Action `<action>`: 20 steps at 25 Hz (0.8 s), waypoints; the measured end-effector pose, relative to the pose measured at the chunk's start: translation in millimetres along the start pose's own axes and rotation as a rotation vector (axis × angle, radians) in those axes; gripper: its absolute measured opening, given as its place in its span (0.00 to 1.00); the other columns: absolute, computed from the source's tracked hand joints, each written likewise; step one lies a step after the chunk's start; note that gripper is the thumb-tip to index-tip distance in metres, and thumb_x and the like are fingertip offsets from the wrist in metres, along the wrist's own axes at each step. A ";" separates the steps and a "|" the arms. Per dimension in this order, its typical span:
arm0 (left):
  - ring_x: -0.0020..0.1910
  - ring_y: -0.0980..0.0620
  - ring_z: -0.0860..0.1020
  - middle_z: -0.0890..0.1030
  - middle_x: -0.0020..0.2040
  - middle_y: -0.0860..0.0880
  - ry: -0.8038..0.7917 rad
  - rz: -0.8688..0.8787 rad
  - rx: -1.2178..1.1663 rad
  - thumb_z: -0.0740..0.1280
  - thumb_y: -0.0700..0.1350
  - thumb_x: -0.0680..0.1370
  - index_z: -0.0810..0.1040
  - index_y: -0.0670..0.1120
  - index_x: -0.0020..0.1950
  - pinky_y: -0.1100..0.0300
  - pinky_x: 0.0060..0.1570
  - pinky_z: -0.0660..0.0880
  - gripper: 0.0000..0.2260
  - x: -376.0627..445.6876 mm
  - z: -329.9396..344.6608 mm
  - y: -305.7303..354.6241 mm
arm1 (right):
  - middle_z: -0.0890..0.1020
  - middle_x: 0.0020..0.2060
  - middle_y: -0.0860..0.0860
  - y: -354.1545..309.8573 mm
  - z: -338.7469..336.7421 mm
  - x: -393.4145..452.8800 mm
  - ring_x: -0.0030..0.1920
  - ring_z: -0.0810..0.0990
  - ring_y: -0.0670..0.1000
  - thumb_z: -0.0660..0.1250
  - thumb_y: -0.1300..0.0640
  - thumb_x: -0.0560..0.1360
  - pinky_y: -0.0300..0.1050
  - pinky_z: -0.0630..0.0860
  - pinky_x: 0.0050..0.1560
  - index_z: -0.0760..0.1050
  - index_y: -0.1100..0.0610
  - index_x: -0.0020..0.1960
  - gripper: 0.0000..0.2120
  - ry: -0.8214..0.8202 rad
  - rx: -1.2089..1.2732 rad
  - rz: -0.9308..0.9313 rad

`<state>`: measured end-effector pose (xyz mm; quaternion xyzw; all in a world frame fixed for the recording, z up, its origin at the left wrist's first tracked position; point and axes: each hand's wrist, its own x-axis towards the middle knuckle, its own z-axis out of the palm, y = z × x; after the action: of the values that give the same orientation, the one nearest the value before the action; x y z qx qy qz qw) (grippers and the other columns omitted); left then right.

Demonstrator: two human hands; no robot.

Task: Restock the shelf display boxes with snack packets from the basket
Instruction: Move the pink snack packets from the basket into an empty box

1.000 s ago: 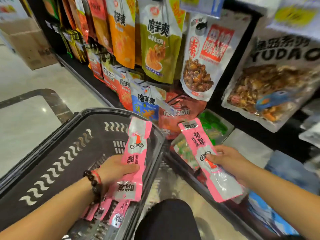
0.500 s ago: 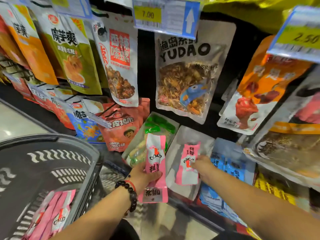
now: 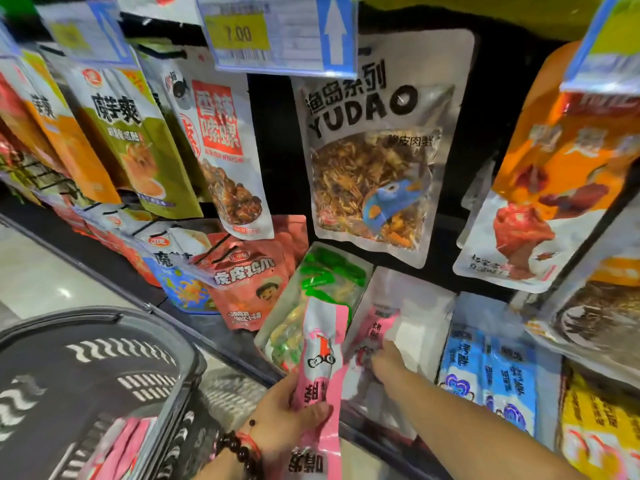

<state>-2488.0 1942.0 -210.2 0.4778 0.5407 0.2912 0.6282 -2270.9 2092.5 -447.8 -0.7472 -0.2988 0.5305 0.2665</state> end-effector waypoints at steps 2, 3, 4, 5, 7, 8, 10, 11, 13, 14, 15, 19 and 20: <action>0.42 0.51 0.83 0.86 0.45 0.45 0.019 -0.043 -0.028 0.77 0.48 0.60 0.77 0.42 0.57 0.56 0.43 0.77 0.27 1.9 -0.3 -2.2 | 0.81 0.39 0.60 3.2 -4.8 -6.2 0.35 0.82 0.62 0.60 0.62 0.62 0.58 0.81 0.33 0.72 0.54 0.50 0.16 0.043 -0.083 -0.003; 0.40 0.50 0.83 0.86 0.43 0.45 0.048 -0.066 -0.008 0.77 0.46 0.61 0.79 0.43 0.55 0.56 0.41 0.77 0.23 2.7 1.4 -4.3 | 0.81 0.38 0.57 1.0 -9.7 -15.1 0.34 0.81 0.60 0.61 0.62 0.63 0.56 0.81 0.33 0.73 0.53 0.49 0.15 0.035 -0.082 -0.028; 0.38 0.51 0.83 0.86 0.42 0.45 0.047 -0.076 0.001 0.76 0.43 0.64 0.79 0.44 0.53 0.56 0.40 0.77 0.19 2.9 3.9 -4.8 | 0.80 0.38 0.55 5.7 -9.7 -10.2 0.33 0.80 0.56 0.63 0.62 0.65 0.52 0.81 0.33 0.73 0.52 0.49 0.13 0.008 -0.113 -0.036; 0.37 0.51 0.83 0.86 0.40 0.45 0.050 -0.086 0.017 0.76 0.39 0.67 0.79 0.44 0.53 0.56 0.38 0.77 0.16 3.7 6.3 -5.9 | 0.79 0.38 0.54 2.0 -11.1 -20.6 0.32 0.78 0.53 0.65 0.60 0.68 0.49 0.79 0.34 0.75 0.54 0.50 0.11 -0.006 -0.102 -0.036; 0.33 0.51 0.82 0.85 0.38 0.46 0.036 -0.126 0.044 0.73 0.34 0.71 0.79 0.43 0.53 0.58 0.34 0.77 0.12 6.8 13.6 -1.1 | 0.80 0.42 0.56 -12.0 -16.8 -46.9 0.35 0.79 0.53 0.66 0.51 0.70 0.49 0.77 0.40 0.74 0.61 0.54 0.17 -0.019 -0.142 -0.026; 0.32 0.52 0.82 0.84 0.36 0.48 0.015 -0.132 0.100 0.72 0.34 0.72 0.79 0.44 0.51 0.60 0.32 0.77 0.10 8.7 14.0 1.8 | 0.80 0.47 0.56 -25.0 -23.4 -69.2 0.40 0.79 0.54 0.68 0.49 0.70 0.46 0.74 0.43 0.72 0.61 0.57 0.20 -0.029 -0.234 -0.096; 0.32 0.59 0.80 0.83 0.33 0.54 -0.050 -0.093 0.274 0.72 0.36 0.73 0.78 0.48 0.46 0.65 0.33 0.75 0.08 10.3 12.1 11.8 | 0.78 0.55 0.54 -46.2 -37.5 -99.9 0.47 0.77 0.52 0.67 0.54 0.73 0.41 0.70 0.40 0.69 0.58 0.62 0.19 0.067 -0.341 -0.265; 0.32 0.61 0.79 0.82 0.33 0.55 -0.080 -0.087 0.359 0.72 0.37 0.72 0.78 0.50 0.45 0.67 0.35 0.74 0.08 11.7 8.3 17.4 | 0.76 0.57 0.52 -61.9 -50.5 -121.6 0.49 0.77 0.51 0.65 0.59 0.74 0.38 0.69 0.38 0.68 0.55 0.65 0.19 0.121 -0.287 -0.367; 0.34 0.62 0.79 0.81 0.35 0.55 -0.136 -0.136 0.498 0.73 0.38 0.72 0.78 0.50 0.46 0.66 0.37 0.76 0.09 18.2 0.9 29.7 | 0.70 0.63 0.47 -85.7 -78.7 -152.5 0.56 0.73 0.47 0.60 0.66 0.72 0.33 0.70 0.46 0.67 0.49 0.67 0.26 0.150 -0.335 -0.620; 0.35 0.60 0.79 0.81 0.38 0.54 -0.181 -0.163 0.577 0.73 0.40 0.72 0.78 0.48 0.49 0.64 0.39 0.78 0.09 24.1 -2.7 36.6 | 0.68 0.65 0.45 -95.3 -91.4 -166.5 0.62 0.69 0.47 0.59 0.67 0.70 0.37 0.69 0.56 0.67 0.47 0.68 0.29 0.116 -0.498 -0.798; 0.38 0.58 0.79 0.81 0.42 0.54 -0.228 -0.145 0.750 0.73 0.42 0.72 0.78 0.48 0.52 0.63 0.42 0.78 0.10 27.2 -2.1 48.4 | 0.68 0.67 0.45 -103.3 -102.5 -179.7 0.66 0.67 0.47 0.60 0.64 0.68 0.43 0.66 0.64 0.67 0.46 0.68 0.30 0.070 -0.708 -0.979; 0.45 0.52 0.77 0.82 0.52 0.49 -0.390 -0.071 1.213 0.70 0.45 0.72 0.79 0.49 0.57 0.62 0.45 0.74 0.14 48.1 8.6 77.1 | 0.79 0.58 0.46 -118.1 -118.8 -209.2 0.62 0.73 0.48 0.54 0.39 0.73 0.50 0.65 0.65 0.72 0.45 0.64 0.23 -0.281 -1.290 -1.142; 0.45 0.52 0.77 0.82 0.52 0.50 -0.410 -0.107 1.295 0.70 0.48 0.71 0.79 0.51 0.58 0.61 0.45 0.74 0.15 57.0 6.0 76.2 | 0.80 0.55 0.46 -121.6 -120.8 -214.4 0.59 0.74 0.49 0.54 0.38 0.74 0.49 0.66 0.63 0.74 0.47 0.62 0.23 -0.295 -1.325 -1.094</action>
<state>-2456.7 2019.1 -163.6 0.7756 0.4987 -0.2192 0.3188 -2231.3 2008.9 -189.4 -0.4237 -0.8942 0.1365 -0.0471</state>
